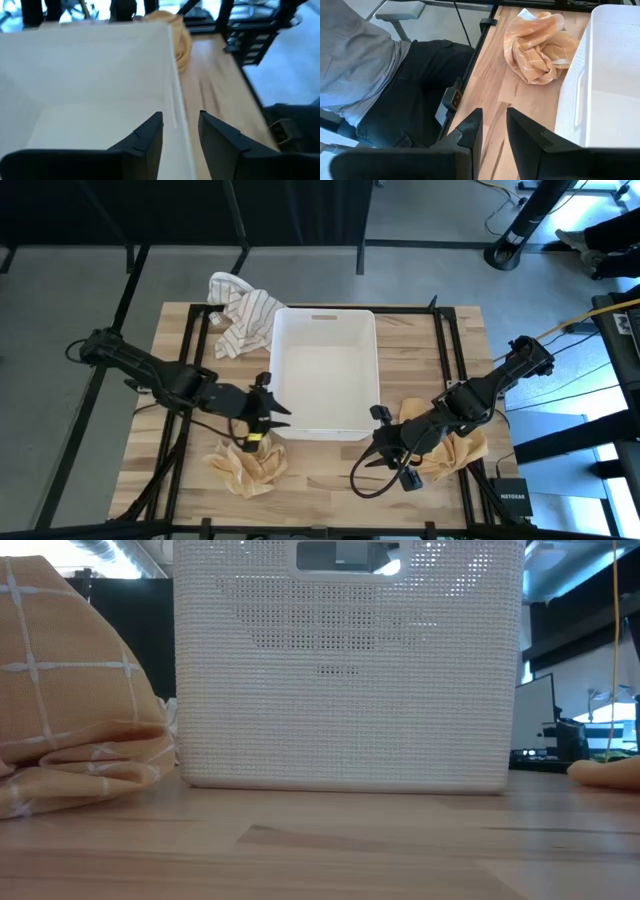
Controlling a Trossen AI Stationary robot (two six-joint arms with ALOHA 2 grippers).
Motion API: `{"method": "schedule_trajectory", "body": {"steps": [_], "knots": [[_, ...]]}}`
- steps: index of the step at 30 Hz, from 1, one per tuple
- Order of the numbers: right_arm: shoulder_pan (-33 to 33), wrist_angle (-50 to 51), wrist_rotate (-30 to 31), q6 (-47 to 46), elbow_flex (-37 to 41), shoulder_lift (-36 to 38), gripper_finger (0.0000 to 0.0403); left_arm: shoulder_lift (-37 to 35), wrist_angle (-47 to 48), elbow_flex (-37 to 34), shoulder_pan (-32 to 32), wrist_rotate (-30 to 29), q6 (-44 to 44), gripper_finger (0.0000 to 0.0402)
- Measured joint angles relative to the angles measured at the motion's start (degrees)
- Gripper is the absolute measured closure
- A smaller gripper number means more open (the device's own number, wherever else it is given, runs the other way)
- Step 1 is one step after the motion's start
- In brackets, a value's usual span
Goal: Fold towel
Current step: Move the white laundry organizer to the top of the table
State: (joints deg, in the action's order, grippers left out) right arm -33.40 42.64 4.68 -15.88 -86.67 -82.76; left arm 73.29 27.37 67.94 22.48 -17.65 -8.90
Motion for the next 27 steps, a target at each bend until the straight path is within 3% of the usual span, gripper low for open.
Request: {"method": "schedule_trajectory", "body": {"steps": [9, 15, 21, 27], "knots": [[-0.01, 3.94, 4.78, -0.81, 0.11, 0.0, 0.0313, 6.77, 1.59, 0.02, -3.16, 5.64, -1.81, 0.0224], [-0.01, 3.93, 4.78, -0.8, 0.11, 0.0, 0.0313, 9.06, 2.19, -0.09, -3.08, 5.95, -1.12, 0.0223], [0.02, 3.95, 4.78, -0.8, 0.11, 0.0, 0.0313, 6.91, 2.08, 2.9, -3.01, 6.3, -2.23, 0.0232], [0.02, 3.95, 5.32, -0.8, 0.12, 0.0, 0.0313, 6.75, 2.37, 5.4, -0.32, 9.86, -3.17, 0.0233]]}}
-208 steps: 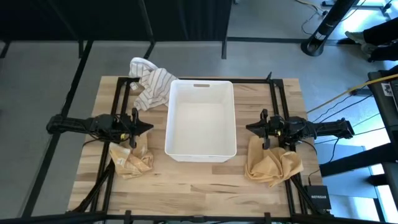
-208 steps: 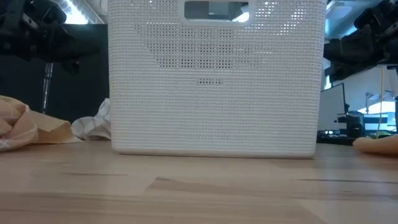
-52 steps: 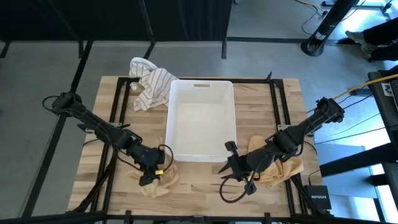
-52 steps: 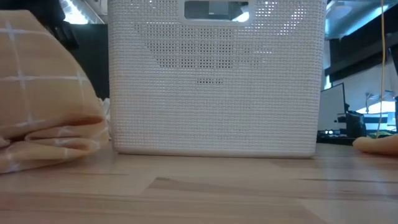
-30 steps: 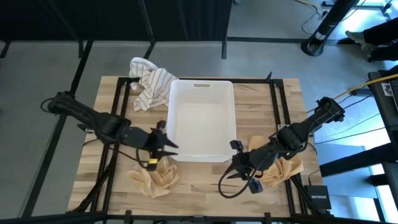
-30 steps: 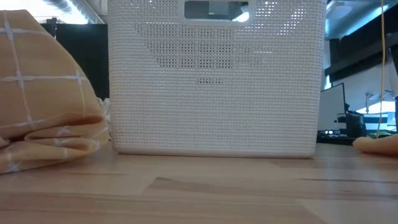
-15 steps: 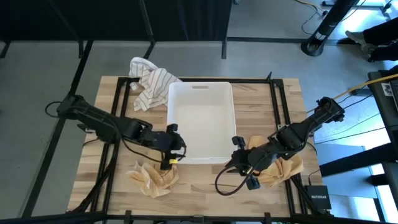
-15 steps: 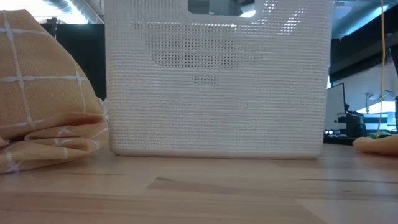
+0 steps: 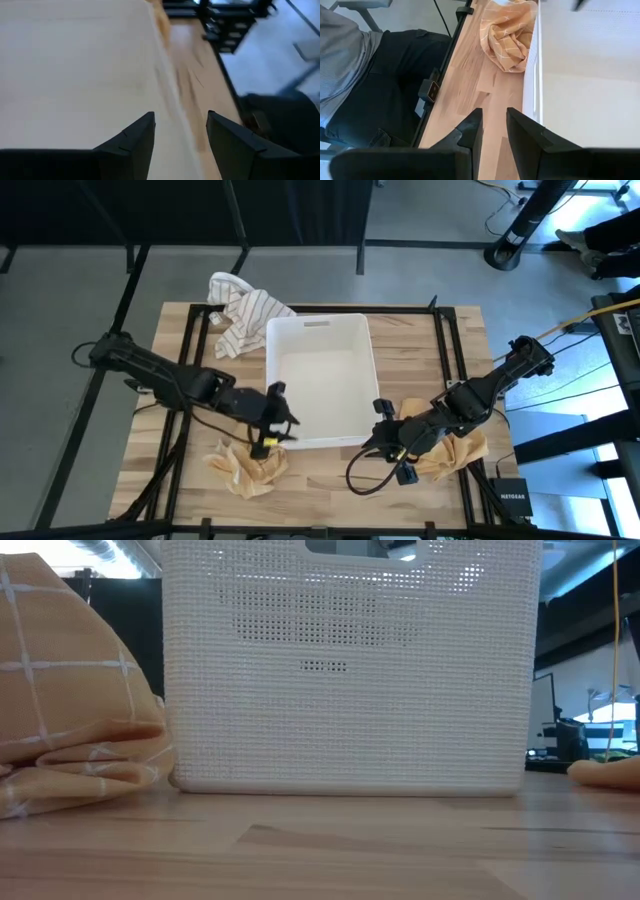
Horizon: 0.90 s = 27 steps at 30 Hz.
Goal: Fold towel
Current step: Move the white laundry organizer to the top of the table
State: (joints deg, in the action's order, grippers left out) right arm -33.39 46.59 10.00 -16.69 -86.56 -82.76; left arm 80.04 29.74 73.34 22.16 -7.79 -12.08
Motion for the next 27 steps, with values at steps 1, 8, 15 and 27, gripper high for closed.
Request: {"method": "schedule_trajectory", "body": {"steps": [1, 8, 15, 27], "knots": [[0.0, 0.0, 0.02, 0.0, 0.0, 0.0, 0.0313, 0.45, 0.32, 0.01, 0.55, 0.05, -0.03, 0.0233], [0.04, -0.09, 0.02, 0.01, 0.03, 0.0, 0.0313, 5.44, 1.64, 0.0, 1.91, -1.71, -1.01, 0.0233], [-0.02, -0.15, 0.12, 2.55, 0.04, 0.0, 0.0313, 8.68, 3.39, 0.0, 1.73, -8.42, 4.92, 0.0259], [-0.12, 0.45, 9.34, 6.5, 0.04, -0.02, 0.0313, 12.4, -1.75, 0.16, 1.64, -21.93, 21.29, 0.0391]]}}
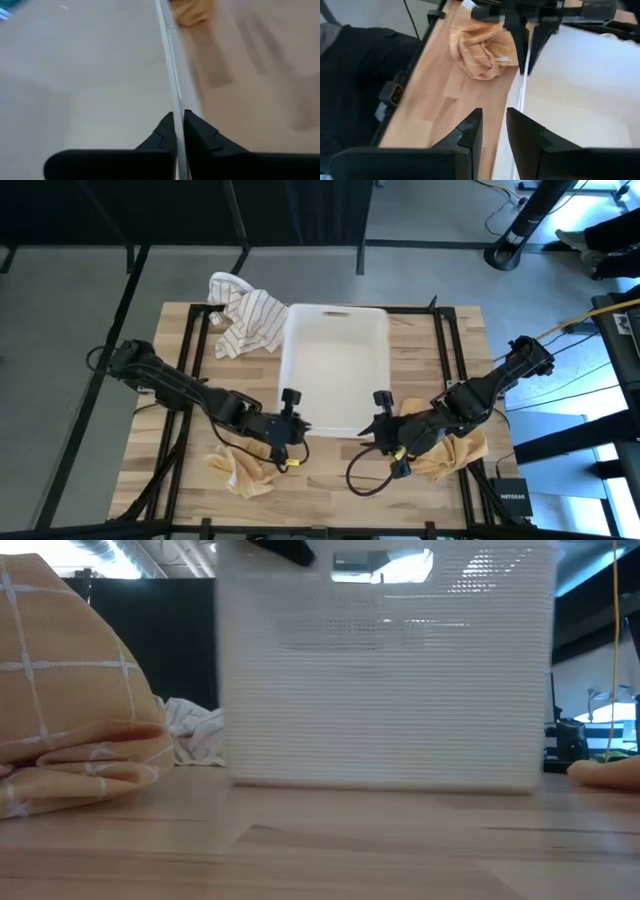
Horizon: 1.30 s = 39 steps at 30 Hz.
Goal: Fold towel
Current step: Move the white laundry organizer to the top of the table
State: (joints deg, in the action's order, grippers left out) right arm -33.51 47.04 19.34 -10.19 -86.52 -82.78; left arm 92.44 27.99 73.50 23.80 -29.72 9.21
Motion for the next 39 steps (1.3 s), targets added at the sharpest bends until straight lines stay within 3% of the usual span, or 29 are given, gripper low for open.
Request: {"method": "schedule_trajectory", "body": {"steps": [9, 19, 25, 32, 36, 39], "knots": [[-2.5, 2.77, 9.82, 1.08, 0.0, -0.02, 0.0313, 3.47, -9.21, -0.33, -5.65, -2.98, 17.26, 0.0398], [-4.4, 4.19, 17.66, 0.55, 0.0, -0.02, 0.0313, 8.8, -24.45, -0.33, -15.04, -1.58, 26.71, 0.0397], [-4.36, 4.24, 19.08, 0.15, 0.0, -0.02, 0.0313, 9.93, -34.0, -0.31, -20.91, 6.51, 30.48, 0.0398], [-4.4, 4.16, 18.64, 0.1, 0.0, -0.02, 0.0313, 10.32, -42.28, -0.29, -25.99, 16.96, 27.44, 0.0399], [-4.36, 4.14, 18.64, 0.14, 0.0, -0.02, 0.0313, 12.15, -44.23, 0.49, -27.61, 20.11, 25.5, 0.0398], [-4.36, 4.16, 18.63, 0.34, 0.0, -0.02, 0.0313, 16.91, -43.37, 5.47, -27.77, 20.73, 24.47, 0.0399]]}}
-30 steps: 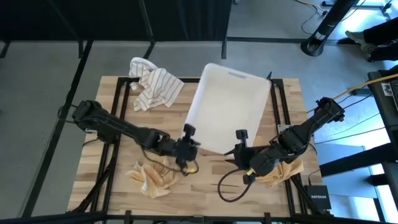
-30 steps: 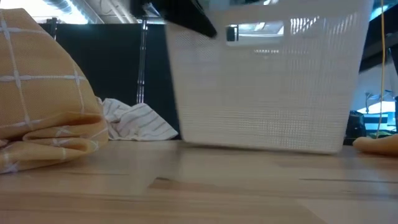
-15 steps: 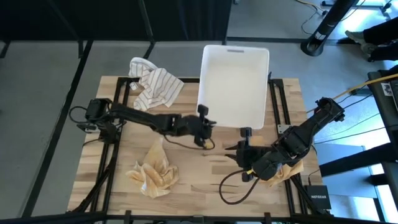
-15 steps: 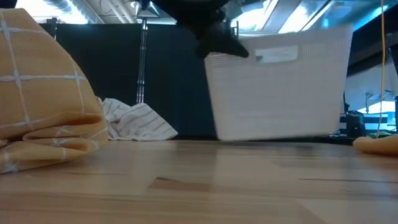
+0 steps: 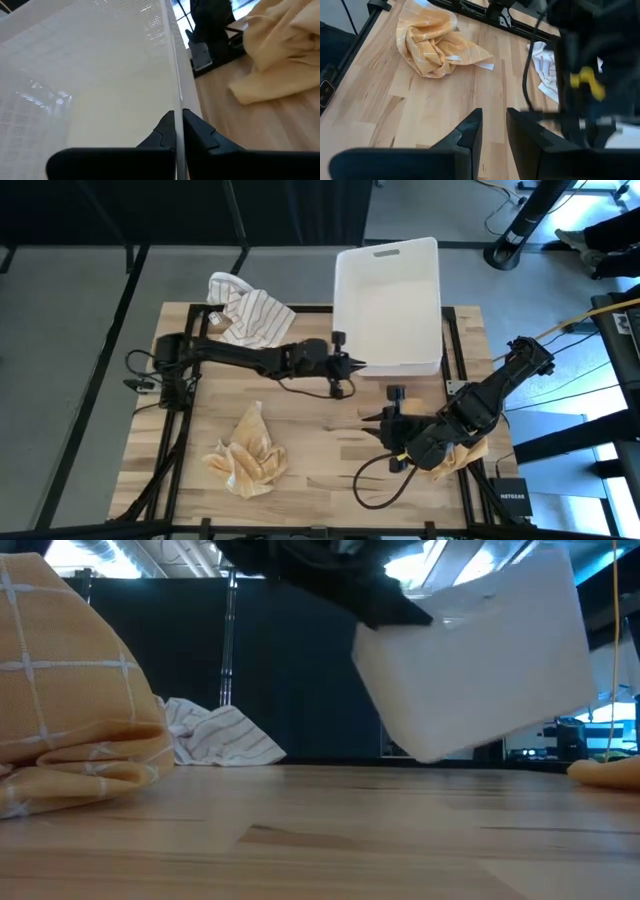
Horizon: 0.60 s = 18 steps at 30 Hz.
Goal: Fold towel
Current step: Move the white laundry organizer to the top of the table
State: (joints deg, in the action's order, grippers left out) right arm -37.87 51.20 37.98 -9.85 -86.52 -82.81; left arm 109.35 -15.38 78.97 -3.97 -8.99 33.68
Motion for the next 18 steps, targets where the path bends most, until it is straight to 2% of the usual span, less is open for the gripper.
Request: {"method": "schedule_trajectory", "body": {"steps": [5, 8, 13, 18], "knots": [[0.0, 0.53, -0.01, -0.54, 0.0, 0.0, 0.0313, 7.87, 9.64, 12.65, 0.41, -0.03, 2.51, 0.0398], [-0.04, 1.82, -0.18, -1.71, 0.0, 0.0, 0.0313, 10.85, 13.05, 17.3, -0.55, 0.81, 3.0, 0.0399], [-0.04, 3.51, -1.67, -2.46, 0.0, 0.0, 0.0313, 13.26, 13.78, 18.96, -2.86, 3.29, 3.65, 0.0393], [-0.02, 3.48, -2.62, -2.56, 0.0, 0.0, 0.0313, 13.8, 13.74, 19.01, -3.59, 2.47, 0.24, 0.0393]]}}
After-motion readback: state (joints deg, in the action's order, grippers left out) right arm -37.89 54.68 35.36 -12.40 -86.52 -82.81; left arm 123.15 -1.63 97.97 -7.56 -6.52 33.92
